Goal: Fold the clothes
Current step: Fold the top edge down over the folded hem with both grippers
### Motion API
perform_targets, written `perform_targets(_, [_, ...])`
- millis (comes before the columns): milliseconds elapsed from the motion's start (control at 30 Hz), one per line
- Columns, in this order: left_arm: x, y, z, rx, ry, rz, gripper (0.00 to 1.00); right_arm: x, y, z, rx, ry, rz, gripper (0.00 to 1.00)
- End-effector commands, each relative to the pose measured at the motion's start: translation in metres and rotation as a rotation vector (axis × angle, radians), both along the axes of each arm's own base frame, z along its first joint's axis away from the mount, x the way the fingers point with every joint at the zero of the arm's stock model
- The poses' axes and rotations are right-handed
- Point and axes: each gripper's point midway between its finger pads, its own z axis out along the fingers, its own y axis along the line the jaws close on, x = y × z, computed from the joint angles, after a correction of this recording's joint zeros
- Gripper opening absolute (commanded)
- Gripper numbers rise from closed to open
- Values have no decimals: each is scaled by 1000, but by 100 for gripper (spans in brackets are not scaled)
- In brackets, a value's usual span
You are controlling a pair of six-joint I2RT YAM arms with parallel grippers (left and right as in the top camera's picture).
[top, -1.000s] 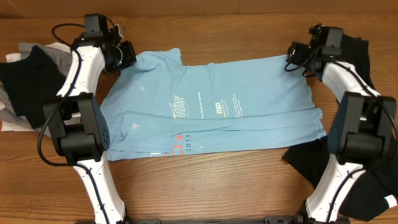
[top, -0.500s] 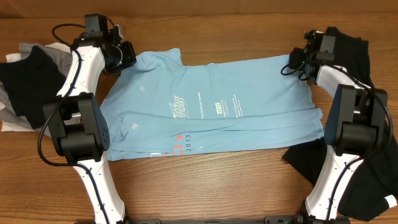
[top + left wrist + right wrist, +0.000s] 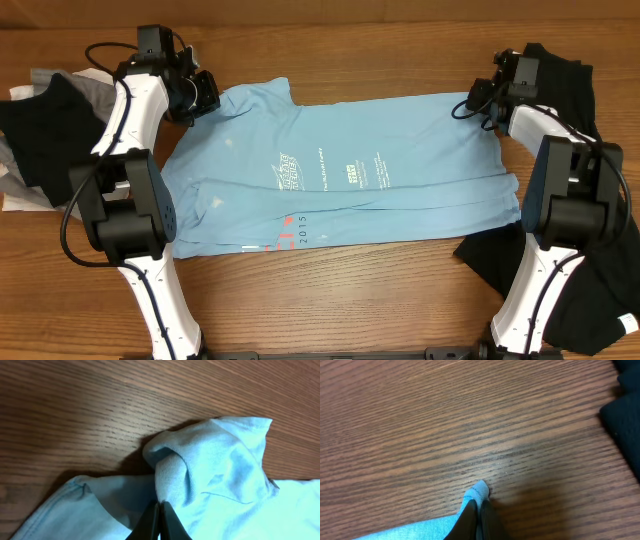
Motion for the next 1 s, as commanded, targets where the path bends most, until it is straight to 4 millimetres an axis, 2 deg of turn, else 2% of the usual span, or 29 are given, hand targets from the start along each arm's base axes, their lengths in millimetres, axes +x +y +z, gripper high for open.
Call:
perform_targets(0, [-1,-6,35,-103,-59,-27,4,-4,-9,25,-30,1,-36,4])
perform_targets(200, [-11,7,93,-145,-138,-12,4,-22,-15,72,-60,12,-66,4])
perform_targets(333, [-35,5,112,-137,-105,-30,4,-52,-17,82,-42,105,-83,4])
perform_targets(500, [-76,-2,107,-164,58,-22,4,-102,-20,80,-6,280,-115,4])
perform_targets(700, [-119,-8,99,-178,231,-63,4,-160,-29,66,18,507,-156,4])
perform_targets(967, [-156,9,87,-51,390,-71,4,-191,-45,62,44,613,-208,4])
